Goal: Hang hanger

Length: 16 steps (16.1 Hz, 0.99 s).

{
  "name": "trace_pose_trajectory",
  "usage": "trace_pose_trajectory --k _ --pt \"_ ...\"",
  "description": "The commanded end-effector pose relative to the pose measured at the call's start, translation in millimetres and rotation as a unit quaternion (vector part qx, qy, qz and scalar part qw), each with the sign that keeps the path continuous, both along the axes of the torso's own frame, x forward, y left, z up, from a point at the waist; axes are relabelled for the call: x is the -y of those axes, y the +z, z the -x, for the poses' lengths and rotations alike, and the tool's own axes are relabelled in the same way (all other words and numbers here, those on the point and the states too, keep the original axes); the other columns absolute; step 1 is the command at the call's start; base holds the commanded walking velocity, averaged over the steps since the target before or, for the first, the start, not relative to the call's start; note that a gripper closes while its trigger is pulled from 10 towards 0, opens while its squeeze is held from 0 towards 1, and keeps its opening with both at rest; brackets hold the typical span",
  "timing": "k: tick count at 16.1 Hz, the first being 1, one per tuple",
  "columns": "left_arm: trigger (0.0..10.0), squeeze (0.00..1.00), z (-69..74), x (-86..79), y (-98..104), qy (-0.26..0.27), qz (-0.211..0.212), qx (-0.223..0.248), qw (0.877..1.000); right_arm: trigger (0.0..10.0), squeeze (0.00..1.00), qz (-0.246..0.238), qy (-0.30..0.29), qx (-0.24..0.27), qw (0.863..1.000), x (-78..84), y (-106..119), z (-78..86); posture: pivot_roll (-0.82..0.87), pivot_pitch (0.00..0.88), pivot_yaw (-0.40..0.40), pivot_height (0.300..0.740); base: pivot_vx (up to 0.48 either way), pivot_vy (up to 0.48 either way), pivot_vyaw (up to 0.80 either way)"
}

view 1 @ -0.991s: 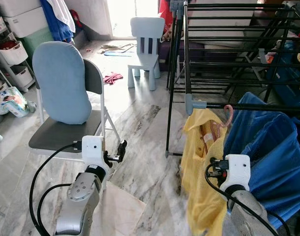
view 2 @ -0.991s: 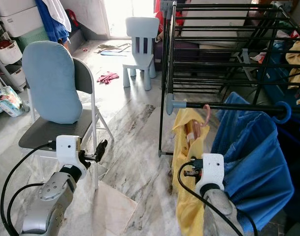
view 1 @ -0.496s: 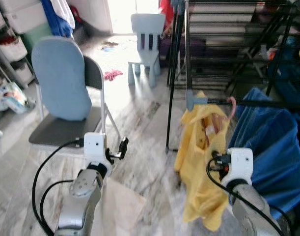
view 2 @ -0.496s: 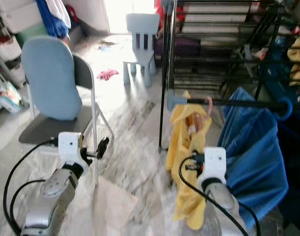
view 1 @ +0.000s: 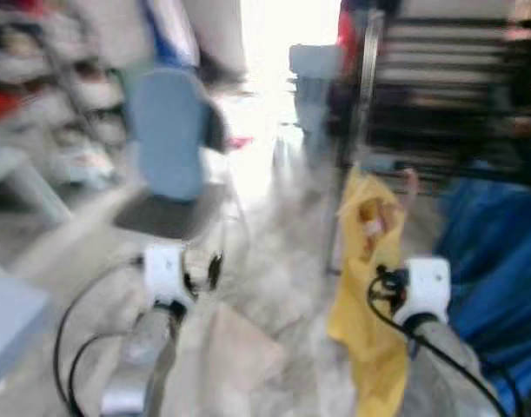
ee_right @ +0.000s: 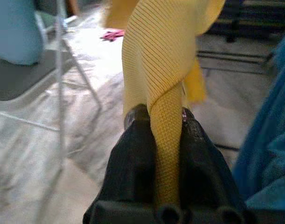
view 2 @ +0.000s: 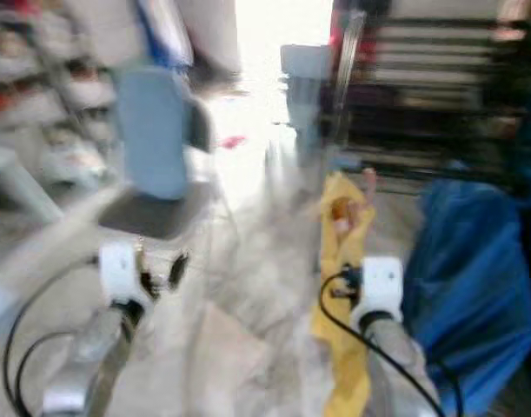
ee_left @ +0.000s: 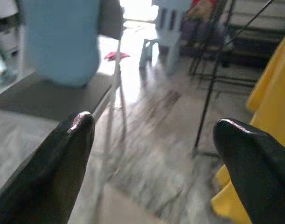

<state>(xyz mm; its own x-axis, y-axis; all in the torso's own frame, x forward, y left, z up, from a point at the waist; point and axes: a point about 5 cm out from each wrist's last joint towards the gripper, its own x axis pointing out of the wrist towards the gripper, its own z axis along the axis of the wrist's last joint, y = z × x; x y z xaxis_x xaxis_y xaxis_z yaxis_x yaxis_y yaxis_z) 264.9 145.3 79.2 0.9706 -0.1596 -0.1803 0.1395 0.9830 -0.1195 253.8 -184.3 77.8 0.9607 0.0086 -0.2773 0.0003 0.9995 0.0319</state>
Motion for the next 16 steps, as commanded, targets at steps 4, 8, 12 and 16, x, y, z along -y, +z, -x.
trace_pose_trajectory --k 4,8,12,16 --pt "10.0 0.0 -7.6 2.0 10.3 -0.006 -0.004 0.016 1.0 10.0 0.0 -0.006 0.006 0.025 1.0 -6.5 11.5 -6.1 -0.12 0.0 0.04 0.74 -0.397 0.0 0.0" --pt "10.0 0.0 -8.0 4.1 12.0 -0.005 -0.002 0.016 1.0 10.0 0.0 -0.008 0.007 0.024 1.0 -8.9 12.2 -10.0 -0.12 0.0 0.042 0.74 -0.399 0.0 0.0" --pt "10.0 0.0 -8.4 3.6 13.8 -0.002 -0.001 0.017 1.0 10.0 0.0 -0.01 0.008 0.022 1.0 -11.9 12.0 -11.2 -0.11 0.0 0.046 0.74 -0.397 0.0 0.0" --pt "10.0 0.0 -9.1 6.7 14.9 -0.006 0.003 0.018 1.0 10.0 0.0 -0.014 0.012 0.018 1.0 -13.7 10.2 -9.8 -0.11 0.0 0.048 0.74 -0.315 0.0 0.0"
